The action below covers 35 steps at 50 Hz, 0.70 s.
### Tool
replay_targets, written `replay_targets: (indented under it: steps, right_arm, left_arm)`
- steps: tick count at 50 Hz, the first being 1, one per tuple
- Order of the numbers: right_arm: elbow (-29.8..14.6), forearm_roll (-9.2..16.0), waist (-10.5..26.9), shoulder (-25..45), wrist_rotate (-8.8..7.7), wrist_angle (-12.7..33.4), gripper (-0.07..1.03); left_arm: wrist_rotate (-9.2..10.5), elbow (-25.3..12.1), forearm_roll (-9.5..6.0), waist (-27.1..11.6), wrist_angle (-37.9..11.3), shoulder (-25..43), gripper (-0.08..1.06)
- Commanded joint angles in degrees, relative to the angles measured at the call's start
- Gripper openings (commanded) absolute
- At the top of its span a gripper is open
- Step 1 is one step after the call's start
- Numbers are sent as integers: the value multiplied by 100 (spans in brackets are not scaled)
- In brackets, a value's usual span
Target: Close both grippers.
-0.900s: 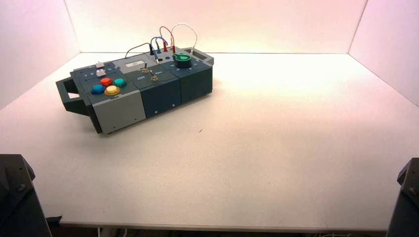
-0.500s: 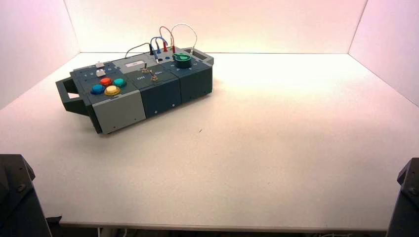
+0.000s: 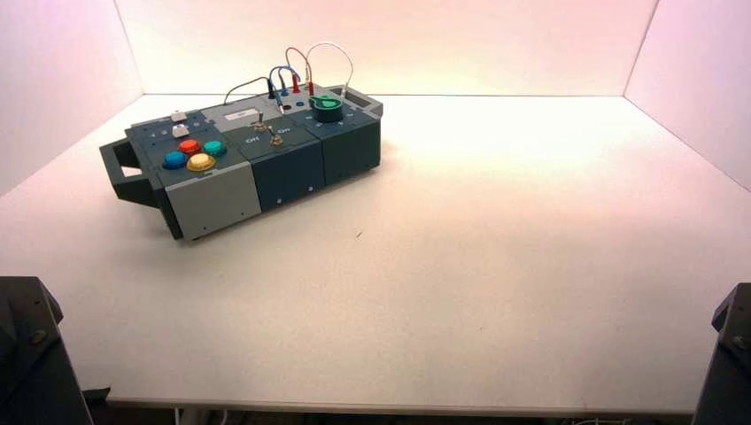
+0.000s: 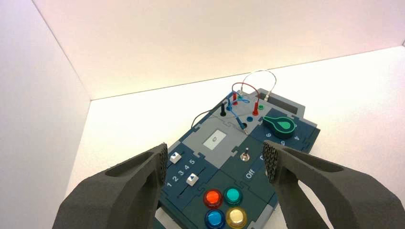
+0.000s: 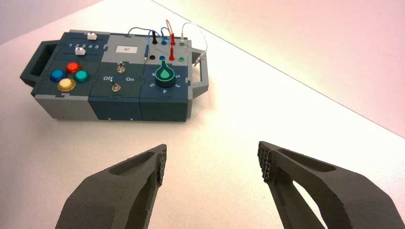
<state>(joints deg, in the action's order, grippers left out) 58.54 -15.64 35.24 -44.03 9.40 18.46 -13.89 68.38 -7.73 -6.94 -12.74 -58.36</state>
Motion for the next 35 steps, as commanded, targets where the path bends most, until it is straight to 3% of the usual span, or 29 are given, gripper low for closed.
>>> replay_targets:
  steps: [1, 3, 4, 7, 8, 10, 12, 13, 15, 16, 35]
  right_arm:
    - [-105, 18, 0, -9, 26, 9, 98]
    - [-114, 18, 0, -9, 26, 44, 97]
    - [-123, 18, 0, -9, 26, 44, 94]
    - [-132, 18, -9, -9, 26, 62, 85]
    - [-141, 18, -9, -9, 26, 70, 78]
    - [-167, 18, -18, -18, 26, 88, 62]
    - [-167, 9, -26, -26, 9, 123, 39]
    - [-167, -18, -35, -26, -18, 202, 13]
    - [-158, -44, -35, -53, -70, 264, -6]
    - [-149, -53, -35, -62, -88, 281, -1]
    - [-141, -53, -44, -237, -105, 360, -2]
  left_arm:
    - [-35, -255, 9, 35, 44, 53, 78]
    - [-44, -281, 9, 35, 0, 53, 52]
    - [-44, -290, 9, 35, -9, 53, 45]
    - [-53, -316, 9, 35, -105, 35, 0]
    - [-53, -325, 18, 35, -114, 26, -5]
    - [-79, -334, 18, 35, -141, 9, -2]
    - [-97, -325, 18, 44, -158, -9, -4]
    - [-105, -325, 9, 44, -167, -18, -3]
    - [-97, -325, 9, 44, -176, -44, -3]
    - [-97, -325, 18, 44, -176, -53, -3]
    - [-105, -325, 18, 53, -176, -9, -3]
